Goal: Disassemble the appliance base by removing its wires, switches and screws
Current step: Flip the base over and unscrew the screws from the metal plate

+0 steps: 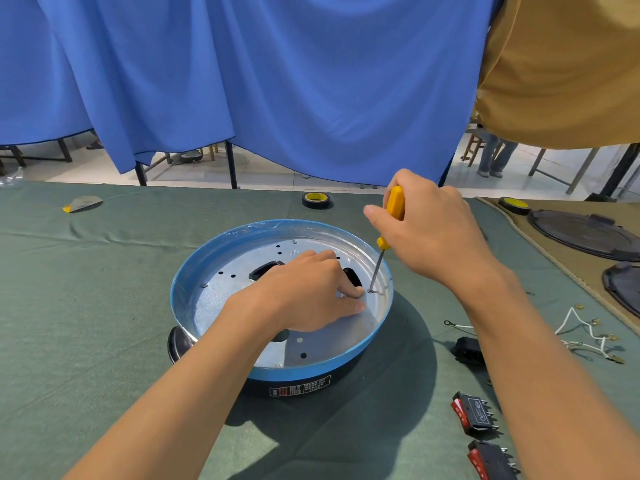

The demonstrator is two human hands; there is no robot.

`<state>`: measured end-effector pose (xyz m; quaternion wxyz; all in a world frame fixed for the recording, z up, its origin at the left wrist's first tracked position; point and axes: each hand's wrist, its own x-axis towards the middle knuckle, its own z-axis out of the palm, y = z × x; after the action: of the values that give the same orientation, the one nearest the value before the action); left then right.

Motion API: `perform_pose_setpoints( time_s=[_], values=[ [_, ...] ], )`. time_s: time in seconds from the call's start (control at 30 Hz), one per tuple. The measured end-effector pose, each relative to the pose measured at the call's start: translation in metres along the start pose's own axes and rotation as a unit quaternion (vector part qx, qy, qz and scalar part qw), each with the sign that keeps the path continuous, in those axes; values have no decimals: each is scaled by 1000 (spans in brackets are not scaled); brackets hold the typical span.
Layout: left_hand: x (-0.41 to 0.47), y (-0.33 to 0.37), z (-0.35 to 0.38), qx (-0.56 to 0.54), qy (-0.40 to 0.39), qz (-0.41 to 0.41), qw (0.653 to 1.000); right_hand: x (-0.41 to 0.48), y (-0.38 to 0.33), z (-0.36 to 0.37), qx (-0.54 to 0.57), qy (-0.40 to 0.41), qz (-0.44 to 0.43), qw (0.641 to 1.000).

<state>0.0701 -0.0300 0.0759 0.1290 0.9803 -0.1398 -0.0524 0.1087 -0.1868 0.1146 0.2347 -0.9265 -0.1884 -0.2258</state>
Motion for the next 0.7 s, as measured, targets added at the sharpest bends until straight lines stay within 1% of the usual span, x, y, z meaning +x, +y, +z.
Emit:
perform_pose_setpoints(
  time_s=[0.17,0.3,0.37,0.6,0.7],
  values=[
    [0,0,1,3,2,0,1000,0,2,-1,5,-25,-4,1000],
    [0,1,0,-2,0,-1,1000,-2,2,2,-25,-1,-7,1000],
    [-1,1,0,1,-1,-3,1000,-1,1,1,-21,13,-10,1000],
    [-5,12,-4,48,-2,6,999,1,2,-2,-4,-31,-3,1000],
    [-8,15,-3,50,-1,4,999,0,1,-1,-18,-19,-3,1000]
  ],
)
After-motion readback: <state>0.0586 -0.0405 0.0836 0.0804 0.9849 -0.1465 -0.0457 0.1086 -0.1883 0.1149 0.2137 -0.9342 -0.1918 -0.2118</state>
